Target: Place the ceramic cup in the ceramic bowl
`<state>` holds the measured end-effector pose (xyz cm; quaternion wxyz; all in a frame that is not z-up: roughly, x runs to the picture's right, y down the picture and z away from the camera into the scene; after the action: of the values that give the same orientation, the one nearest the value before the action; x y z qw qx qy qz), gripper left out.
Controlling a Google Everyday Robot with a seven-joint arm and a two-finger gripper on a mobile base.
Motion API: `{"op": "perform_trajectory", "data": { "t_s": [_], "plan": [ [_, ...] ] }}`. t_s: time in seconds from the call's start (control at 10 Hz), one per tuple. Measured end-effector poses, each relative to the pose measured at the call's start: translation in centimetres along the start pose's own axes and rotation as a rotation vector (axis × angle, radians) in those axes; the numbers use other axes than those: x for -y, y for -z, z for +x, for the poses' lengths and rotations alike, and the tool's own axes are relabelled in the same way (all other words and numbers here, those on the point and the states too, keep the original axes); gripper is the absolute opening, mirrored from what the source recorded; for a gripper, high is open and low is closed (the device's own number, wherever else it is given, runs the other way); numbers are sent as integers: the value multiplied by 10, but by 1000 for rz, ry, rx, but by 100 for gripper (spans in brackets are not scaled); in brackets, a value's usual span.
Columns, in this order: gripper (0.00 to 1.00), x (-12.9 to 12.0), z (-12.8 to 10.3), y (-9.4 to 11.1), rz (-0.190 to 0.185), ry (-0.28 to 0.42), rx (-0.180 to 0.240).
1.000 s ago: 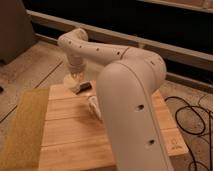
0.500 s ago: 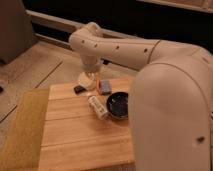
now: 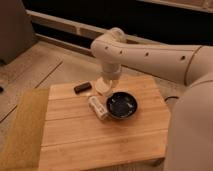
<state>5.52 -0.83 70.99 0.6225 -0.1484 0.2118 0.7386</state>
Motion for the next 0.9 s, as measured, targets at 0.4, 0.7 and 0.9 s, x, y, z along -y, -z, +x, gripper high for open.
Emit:
{"op": "perform_trajectory", "data": {
  "t_s": [0.4,0.7,0.9],
  "plan": [
    [0,53,8,-22,-62,-99,-21],
    [0,97,0,-38,-122,-163,-27],
    [0,118,-1,-55,-156,-195,-48]
  ]
}}
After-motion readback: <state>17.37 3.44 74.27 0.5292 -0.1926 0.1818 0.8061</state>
